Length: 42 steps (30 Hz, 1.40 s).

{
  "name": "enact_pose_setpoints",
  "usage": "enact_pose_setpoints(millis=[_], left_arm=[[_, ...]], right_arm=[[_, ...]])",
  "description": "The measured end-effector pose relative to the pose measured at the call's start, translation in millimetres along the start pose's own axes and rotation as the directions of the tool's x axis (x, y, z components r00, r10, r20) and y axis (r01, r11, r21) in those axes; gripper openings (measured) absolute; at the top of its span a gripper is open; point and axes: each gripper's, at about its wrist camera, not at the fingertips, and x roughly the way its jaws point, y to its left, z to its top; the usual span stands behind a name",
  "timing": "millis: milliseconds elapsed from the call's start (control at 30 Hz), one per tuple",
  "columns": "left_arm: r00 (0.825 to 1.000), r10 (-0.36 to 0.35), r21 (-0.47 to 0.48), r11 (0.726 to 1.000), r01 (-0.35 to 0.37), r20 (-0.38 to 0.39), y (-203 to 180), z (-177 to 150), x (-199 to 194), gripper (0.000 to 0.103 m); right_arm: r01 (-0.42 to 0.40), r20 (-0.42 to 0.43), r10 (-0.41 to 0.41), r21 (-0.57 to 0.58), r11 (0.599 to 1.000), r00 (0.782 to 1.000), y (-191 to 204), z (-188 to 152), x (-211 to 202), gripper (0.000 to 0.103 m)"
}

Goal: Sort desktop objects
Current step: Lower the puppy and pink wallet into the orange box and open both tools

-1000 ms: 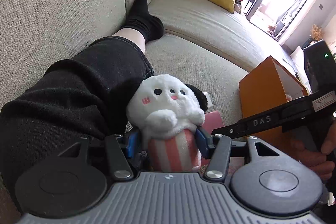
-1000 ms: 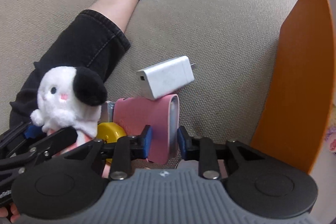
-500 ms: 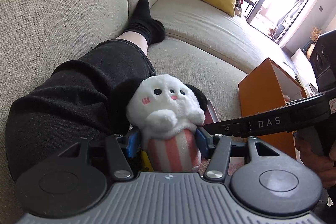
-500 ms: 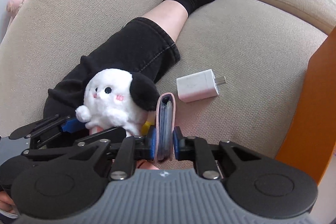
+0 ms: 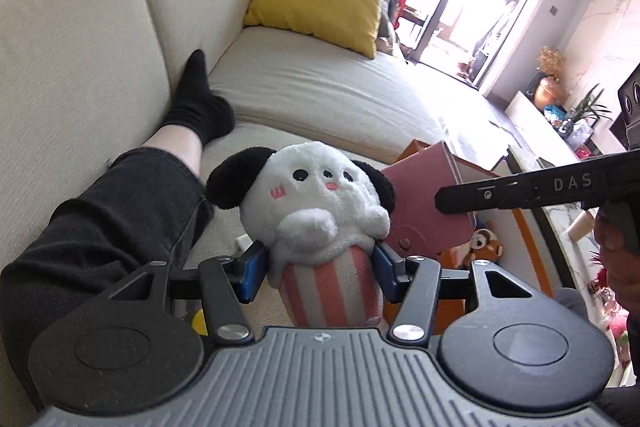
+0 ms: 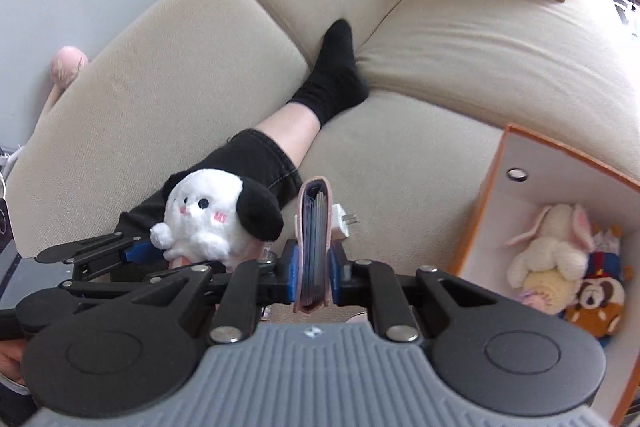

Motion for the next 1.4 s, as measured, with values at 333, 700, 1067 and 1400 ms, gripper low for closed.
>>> enact_pose_setpoints(millis=[333, 700, 1067, 1400], left_arm=[[0.991, -0.126, 0.287, 0.949, 0.133, -0.04, -115.6, 35.5, 49.2, 0.064], [0.975, 0.021, 0.427, 0.901, 0.077, -0.22, -181.3, 37.5, 164.2, 0.064], [0.915, 0.364, 0.656, 0.736, -0.167, -0.175, -205.7, 14.9, 221.3, 0.065], [0.848, 0.494, 0.747, 0.634, -0.199, -0.193, -219.8, 3.3, 255.1, 0.066]], right_arm=[[0.204, 0.075, -0.212, 0.106, 0.973, 0.974, -68.5, -24.7, -92.5, 0.016], [0.245, -0.008, -0.25, 0.23, 0.942, 0.968, -145.0, -57.7, -74.4, 0.016], [0.163, 0.002, -0.17, 0.269, 0.949, 0.985, -178.6, -58.1, -52.9, 0.016], [0.157, -0.001, -0.162, 0.248, 0.956, 0.987, -180.4, -56.7, -50.4, 0.016]])
